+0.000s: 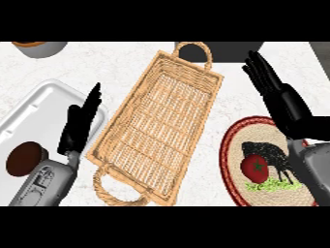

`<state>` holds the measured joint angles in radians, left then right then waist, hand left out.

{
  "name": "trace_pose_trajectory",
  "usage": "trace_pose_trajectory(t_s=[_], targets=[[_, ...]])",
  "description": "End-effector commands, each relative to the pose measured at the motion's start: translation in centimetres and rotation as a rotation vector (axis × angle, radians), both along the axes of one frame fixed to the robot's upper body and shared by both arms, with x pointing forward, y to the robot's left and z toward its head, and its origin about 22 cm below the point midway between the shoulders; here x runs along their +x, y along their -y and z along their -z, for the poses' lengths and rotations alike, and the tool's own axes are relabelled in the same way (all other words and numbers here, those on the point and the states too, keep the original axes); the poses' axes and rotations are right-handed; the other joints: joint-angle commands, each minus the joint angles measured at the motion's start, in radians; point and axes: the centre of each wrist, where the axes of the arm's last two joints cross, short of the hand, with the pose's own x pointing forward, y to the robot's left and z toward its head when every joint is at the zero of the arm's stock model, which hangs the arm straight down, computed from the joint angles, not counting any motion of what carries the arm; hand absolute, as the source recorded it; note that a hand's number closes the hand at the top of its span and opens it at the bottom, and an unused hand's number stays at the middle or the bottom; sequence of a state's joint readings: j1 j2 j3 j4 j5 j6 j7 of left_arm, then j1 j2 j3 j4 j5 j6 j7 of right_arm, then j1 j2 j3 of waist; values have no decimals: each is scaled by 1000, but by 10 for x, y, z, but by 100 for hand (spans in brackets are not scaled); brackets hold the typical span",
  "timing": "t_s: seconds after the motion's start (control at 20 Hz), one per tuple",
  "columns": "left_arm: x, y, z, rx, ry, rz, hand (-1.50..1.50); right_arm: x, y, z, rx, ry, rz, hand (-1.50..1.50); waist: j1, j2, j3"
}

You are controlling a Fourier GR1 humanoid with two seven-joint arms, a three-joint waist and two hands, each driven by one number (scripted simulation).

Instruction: Pick the tomato from the placemat and place it in the basket

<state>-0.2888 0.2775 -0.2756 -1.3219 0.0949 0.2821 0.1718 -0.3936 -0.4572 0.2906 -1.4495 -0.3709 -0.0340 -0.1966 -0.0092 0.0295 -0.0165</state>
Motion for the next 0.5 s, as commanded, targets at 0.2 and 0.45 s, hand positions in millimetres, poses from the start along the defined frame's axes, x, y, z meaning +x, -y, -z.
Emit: trace_pose_trajectory(t_s=[0.2, 0.45], targets=[[-4, -38, -29, 59, 195, 73, 0, -49, 95, 49, -3, -147, 634, 150, -71, -52, 16], [-13, -35, -51, -3, 257, 215, 0, -75, -21, 78, -18, 84, 614, -150, 11, -38, 16]])
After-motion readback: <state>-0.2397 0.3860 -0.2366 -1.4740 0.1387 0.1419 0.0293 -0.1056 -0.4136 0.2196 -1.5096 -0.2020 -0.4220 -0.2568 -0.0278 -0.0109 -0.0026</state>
